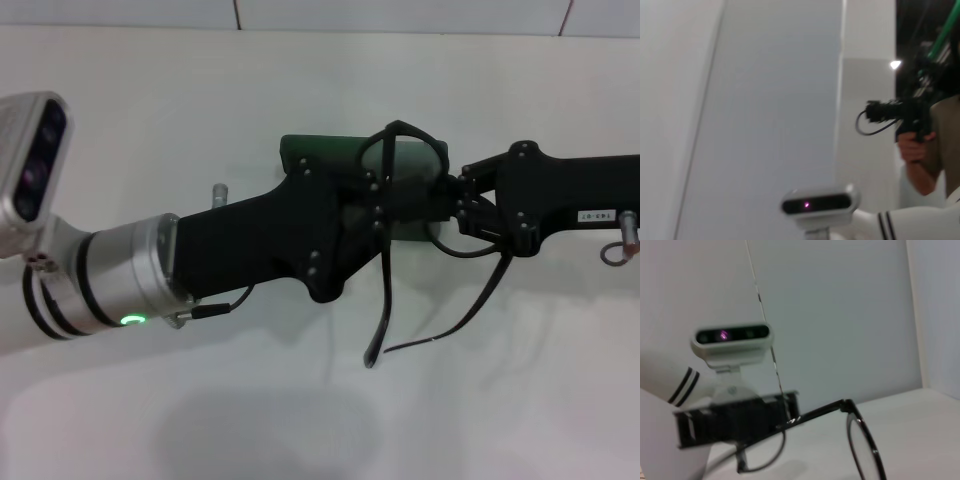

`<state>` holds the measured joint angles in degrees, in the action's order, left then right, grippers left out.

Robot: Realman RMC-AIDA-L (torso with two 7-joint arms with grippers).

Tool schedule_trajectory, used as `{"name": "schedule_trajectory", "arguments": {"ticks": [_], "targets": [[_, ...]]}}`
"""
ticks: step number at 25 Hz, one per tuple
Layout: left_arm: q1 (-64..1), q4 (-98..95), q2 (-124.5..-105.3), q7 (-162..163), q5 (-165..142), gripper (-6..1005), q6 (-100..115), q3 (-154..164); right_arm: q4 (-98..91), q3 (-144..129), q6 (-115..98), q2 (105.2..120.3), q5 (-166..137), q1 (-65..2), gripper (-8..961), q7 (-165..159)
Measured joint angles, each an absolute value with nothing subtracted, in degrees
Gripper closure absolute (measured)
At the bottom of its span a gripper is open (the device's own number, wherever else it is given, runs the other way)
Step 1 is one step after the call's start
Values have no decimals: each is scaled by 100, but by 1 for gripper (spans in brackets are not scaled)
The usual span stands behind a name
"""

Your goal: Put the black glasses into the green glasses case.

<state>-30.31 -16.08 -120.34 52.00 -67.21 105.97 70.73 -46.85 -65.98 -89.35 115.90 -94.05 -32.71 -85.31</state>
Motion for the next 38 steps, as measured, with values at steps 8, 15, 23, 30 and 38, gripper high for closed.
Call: {"name": "schedule_trajectory", "arguments": {"ticks": [8,15,23,30,38], "targets": [[-3147,-1422,-12055,5196,-6634,977,10136,7096,-4513,-6750,-9145,11596,-9129,-3394,809,-8428],[-3187,-1393,-12060,5194,-6609,977,10010,7101,-4401,-6766,-9250,11601,-9012,-3447,804,-8413],[-3196,-1388,-12058,5195,-6586,977,10006,7107,-4310,-6776,-9261,11593,-8985,-3472,799,-8357],[-3092,-1454,-12011,5154,-6582,977,10690,7108,-4293,-6448,-9156,11564,-8980,-3334,794,-8302],[-2967,-1537,-11948,4900,-6949,977,10884,7110,-4291,-5254,-10141,11555,-8357,-3127,789,-8197]]}}
